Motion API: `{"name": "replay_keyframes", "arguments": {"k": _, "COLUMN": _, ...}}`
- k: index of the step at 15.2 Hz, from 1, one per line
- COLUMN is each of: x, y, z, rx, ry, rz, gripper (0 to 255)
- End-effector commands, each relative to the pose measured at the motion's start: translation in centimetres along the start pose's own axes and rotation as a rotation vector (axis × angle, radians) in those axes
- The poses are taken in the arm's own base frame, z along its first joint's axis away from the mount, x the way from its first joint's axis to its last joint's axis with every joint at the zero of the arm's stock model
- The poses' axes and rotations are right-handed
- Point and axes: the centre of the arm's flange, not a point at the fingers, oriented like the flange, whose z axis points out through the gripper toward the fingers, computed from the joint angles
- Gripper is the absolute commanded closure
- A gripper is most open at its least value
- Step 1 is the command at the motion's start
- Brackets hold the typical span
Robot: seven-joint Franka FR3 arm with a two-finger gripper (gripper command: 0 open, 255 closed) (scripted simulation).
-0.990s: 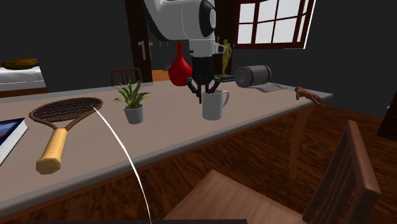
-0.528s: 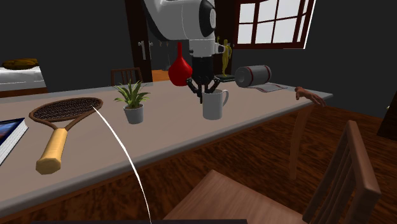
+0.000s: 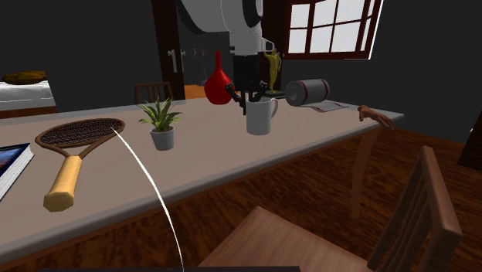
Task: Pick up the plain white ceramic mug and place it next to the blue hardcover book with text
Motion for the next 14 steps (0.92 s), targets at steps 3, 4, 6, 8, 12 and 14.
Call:
{"name": "replay_keyframes", "arguments": {"k": 3, "x": 0.1, "y": 0.0, "z": -2.3, "rx": 0.000, "ry": 0.000, "rz": 0.000, "gripper": 255}}
{"name": "replay_keyframes", "arguments": {"k": 4, "x": 0.2, "y": 0.0, "z": -2.8, "rx": 0.000, "ry": 0.000, "rz": 0.000, "gripper": 255}}
{"name": "replay_keyframes", "arguments": {"k": 6, "x": 0.2, "y": 0.1, "z": -3.8, "rx": 0.000, "ry": 0.000, "rz": 0.000, "gripper": 255}}
{"name": "replay_keyframes", "arguments": {"k": 8, "x": 0.3, "y": 0.1, "z": -4.9, "rx": 0.000, "ry": 0.000, "rz": 0.000, "gripper": 255}}
{"name": "replay_keyframes", "arguments": {"k": 12, "x": 0.5, "y": 0.2, "z": -7.0, "rx": 0.000, "ry": 0.000, "rz": 0.000, "gripper": 255}}
{"name": "replay_keyframes", "arguments": {"k": 14, "x": 0.6, "y": 0.2, "z": -8.0, "rx": 0.000, "ry": 0.000, "rz": 0.000, "gripper": 255}}
